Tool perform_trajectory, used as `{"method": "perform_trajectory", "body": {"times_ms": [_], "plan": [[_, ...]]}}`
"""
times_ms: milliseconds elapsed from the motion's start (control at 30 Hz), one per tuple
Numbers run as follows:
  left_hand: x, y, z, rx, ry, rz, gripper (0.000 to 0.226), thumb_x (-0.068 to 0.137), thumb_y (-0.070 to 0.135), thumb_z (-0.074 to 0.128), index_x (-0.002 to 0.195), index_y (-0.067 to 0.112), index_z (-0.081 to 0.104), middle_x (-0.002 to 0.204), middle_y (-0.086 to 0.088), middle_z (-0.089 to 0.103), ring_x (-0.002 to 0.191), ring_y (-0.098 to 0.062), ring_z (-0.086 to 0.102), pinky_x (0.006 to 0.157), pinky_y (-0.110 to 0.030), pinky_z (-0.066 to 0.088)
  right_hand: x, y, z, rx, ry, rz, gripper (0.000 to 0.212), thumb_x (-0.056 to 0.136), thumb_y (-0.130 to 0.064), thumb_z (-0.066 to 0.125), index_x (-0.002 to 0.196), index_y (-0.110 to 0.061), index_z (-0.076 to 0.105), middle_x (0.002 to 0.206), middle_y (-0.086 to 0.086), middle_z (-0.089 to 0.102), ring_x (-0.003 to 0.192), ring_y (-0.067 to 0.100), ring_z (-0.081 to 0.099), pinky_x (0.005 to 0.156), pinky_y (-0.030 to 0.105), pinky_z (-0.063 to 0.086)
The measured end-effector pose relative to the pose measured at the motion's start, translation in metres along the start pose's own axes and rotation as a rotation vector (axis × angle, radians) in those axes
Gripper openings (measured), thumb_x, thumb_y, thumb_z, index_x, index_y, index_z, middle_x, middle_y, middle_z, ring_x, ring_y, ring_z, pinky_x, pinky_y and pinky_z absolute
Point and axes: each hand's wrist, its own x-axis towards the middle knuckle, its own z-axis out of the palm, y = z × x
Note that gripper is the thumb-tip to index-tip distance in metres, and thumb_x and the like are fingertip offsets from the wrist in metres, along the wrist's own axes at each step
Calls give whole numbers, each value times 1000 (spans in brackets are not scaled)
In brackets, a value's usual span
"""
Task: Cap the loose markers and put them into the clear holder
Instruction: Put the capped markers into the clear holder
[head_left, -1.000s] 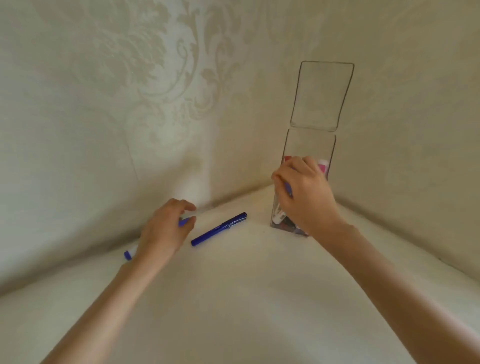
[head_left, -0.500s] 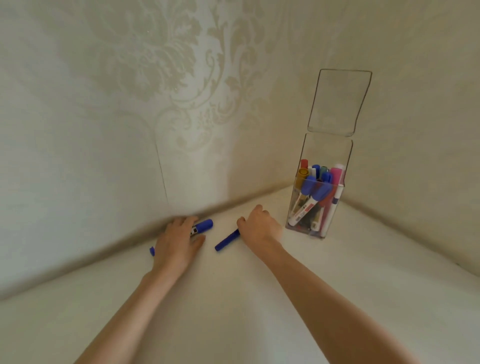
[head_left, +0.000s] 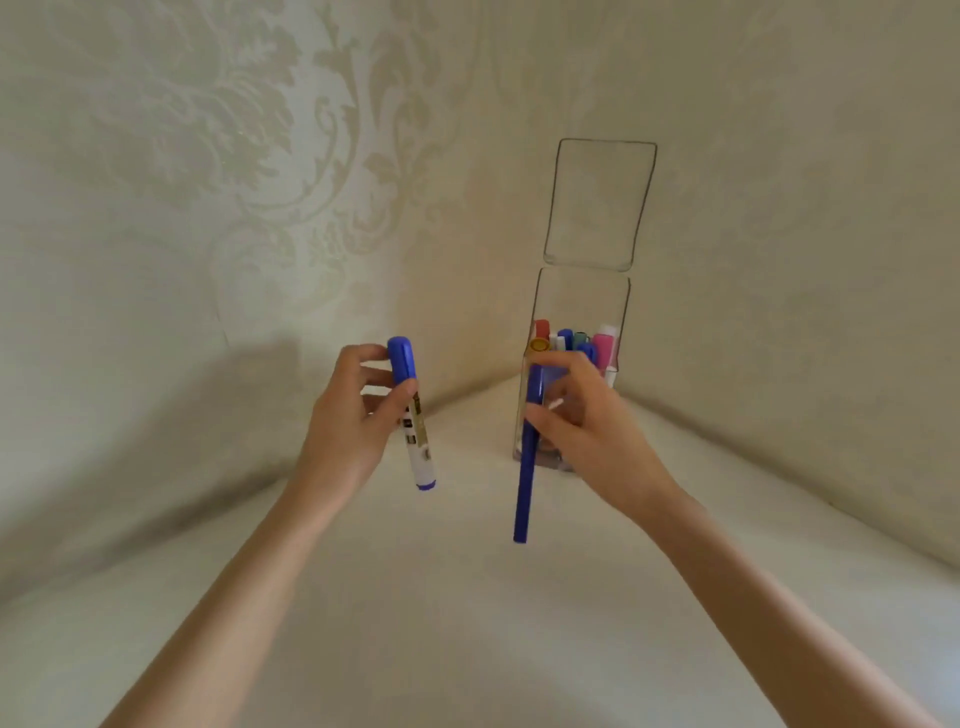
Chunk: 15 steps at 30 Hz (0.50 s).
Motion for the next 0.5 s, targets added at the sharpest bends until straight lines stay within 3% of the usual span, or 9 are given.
{"method": "perform_trajectory", "body": {"times_ms": [67, 133, 233, 367, 500], "plan": [[7, 14, 9, -107, 0, 38, 36, 90, 17, 57, 120, 26, 40, 93, 5, 61, 66, -4, 66, 69, -23, 56, 7, -12, -31, 97, 152, -74, 34, 90, -3, 54, 116, -22, 46, 86, 7, 60, 75, 12, 68, 68, 31, 58], [17, 25, 19, -133, 9, 98, 42, 90, 15, 56, 125, 27, 36, 93, 5, 61, 68, -3, 66, 76, -30, 56, 20, -23, -60, 81, 338, -166, 34, 90, -2, 53, 117, -22, 43, 86, 4, 58, 70, 6, 66, 60, 20, 53], [31, 40, 33, -129, 16, 195, 39, 92, 12, 54, 125, 23, 37, 97, -2, 61, 73, 0, 65, 83, -41, 55, 42, -31, -93, 3, 554, -263, 37, 90, -5, 53, 118, -24, 40, 88, -4, 56, 71, 2, 63, 64, 17, 51], [47, 59, 50, -124, 27, 292, 38, 92, 12, 53, 126, 18, 37, 96, 4, 59, 76, -2, 65, 82, -40, 56, 60, -30, -107, -119, 542, -286, 39, 91, -6, 52, 126, -19, 38, 90, -8, 53, 75, 6, 63, 65, 16, 52], [61, 71, 66, -109, 40, 335, 39, 92, 14, 53, 126, 17, 36, 101, -5, 61, 80, -11, 67, 81, -40, 56, 63, -18, -97, -227, 454, -277, 39, 92, -6, 52, 126, -21, 38, 91, -13, 51, 82, 10, 61, 68, 17, 53]]}}
